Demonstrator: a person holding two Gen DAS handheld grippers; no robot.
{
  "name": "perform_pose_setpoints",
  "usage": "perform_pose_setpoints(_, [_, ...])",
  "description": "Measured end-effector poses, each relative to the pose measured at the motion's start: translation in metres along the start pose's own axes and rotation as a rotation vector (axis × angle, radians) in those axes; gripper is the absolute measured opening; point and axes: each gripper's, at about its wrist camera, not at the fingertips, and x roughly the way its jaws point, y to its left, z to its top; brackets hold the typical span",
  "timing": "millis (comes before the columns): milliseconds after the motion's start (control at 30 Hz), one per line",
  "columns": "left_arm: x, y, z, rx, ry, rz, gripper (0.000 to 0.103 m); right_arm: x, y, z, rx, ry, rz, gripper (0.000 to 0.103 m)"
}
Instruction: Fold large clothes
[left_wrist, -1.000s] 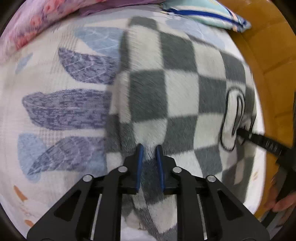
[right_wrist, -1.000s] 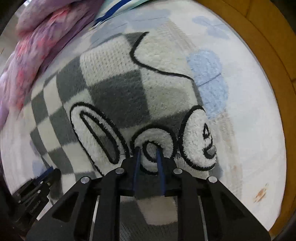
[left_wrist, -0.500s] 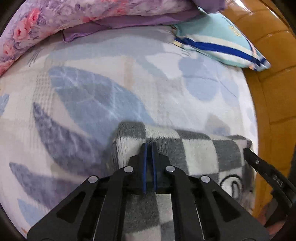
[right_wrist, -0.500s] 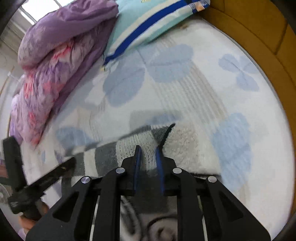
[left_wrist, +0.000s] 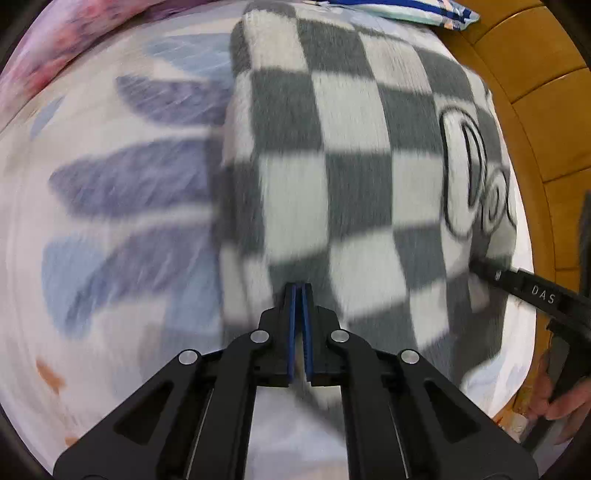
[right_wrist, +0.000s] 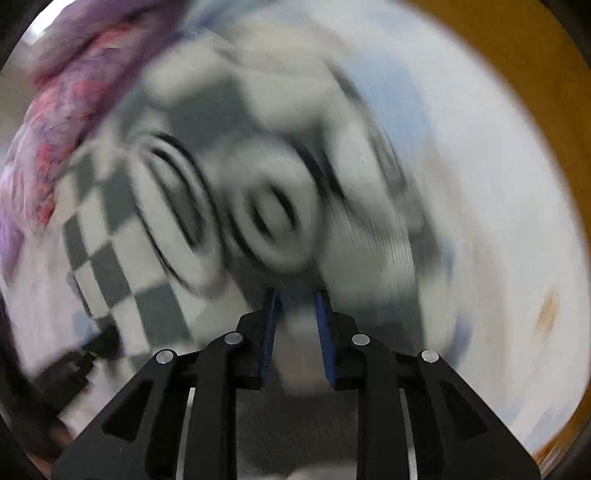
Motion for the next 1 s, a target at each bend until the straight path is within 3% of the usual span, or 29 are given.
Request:
perform_pose_setpoints(67, [-0.006,0.006,-0.018,-0.028,0.005,-0.016,0.005,0.001,0.001,-0.025,-0.071,-0.037,-0.050,0.020])
perform_pose_setpoints(133, [0.007,-0.002,-0.028,0.051,-0.008,0.049,0.005,0.012,0.001,-0.040,-0.053,-0.011,-0.071,0.020])
perform_pose_setpoints(200, [0.000,-0.009,-0.031,0.081,-0.024,0.066,0.004,0.001,0.009,-0.055,0.011,0.042,0.006,0.024])
perform_pose_setpoints(233, [-0.003,-0.009,-0.032,0.073,-0.040,0.046,0.004,0.005,0.018,-0.064,-0.033,0.028,0.024,0.024])
perform_pose_setpoints(333, [0.013,-0.006,-0.036,0.069,-0.048,0.069,0.005,0.033,0.020,-0.068,-0.052,0.007,-0.042,0.024])
perform_pose_setpoints(433, [-0.002,-0.012,-0.039,0.117,-0.050,0.073,0.005,0.013,0.029,-0.062,-0.052,0.053,-0.086,0.024])
perform_pose_setpoints(467, [-0.004,-0.018,-0.040,0.131,-0.034,0.072,0.012,0.000,0.033,-0.065,-0.081,0.042,-0.089,0.024])
perform_pose_setpoints(500, [-0.007,-0.022,-0.042,0.141,-0.007,0.068,0.043,-0.011,0.034,-0.068,-0.084,0.032,-0.069,0.026])
perform_pose_setpoints(567, [-0.023,-0.027,-0.046,0.149,-0.011,0.117,0.082,-0.037,0.036,-0.076,-0.064,0.010,-0.004,0.044])
perform_pose_setpoints(600, [-0.038,-0.029,-0.049,0.161,-0.070,0.130,0.082,-0.048,0.038,-0.081,-0.064,-0.008,0.004,0.057])
perform_pose_setpoints(633, [-0.056,-0.032,-0.054,0.180,-0.123,0.120,0.082,-0.061,0.041,-0.085,-0.069,-0.032,0.000,0.061])
perform_pose_setpoints(733, [-0.080,-0.037,-0.058,0.188,-0.124,0.098,0.088,-0.096,0.049,-0.100,-0.070,-0.085,-0.018,0.076])
perform_pose_setpoints(900, [-0.136,-0.033,-0.064,0.188,-0.187,0.085,0.090,-0.142,0.065,-0.120,-0.066,-0.170,-0.059,0.088])
perform_pose_setpoints(1000, [-0.169,-0.034,-0.069,0.196,-0.238,0.072,0.090,-0.163,0.089,-0.129,-0.075,-0.234,-0.091,0.089])
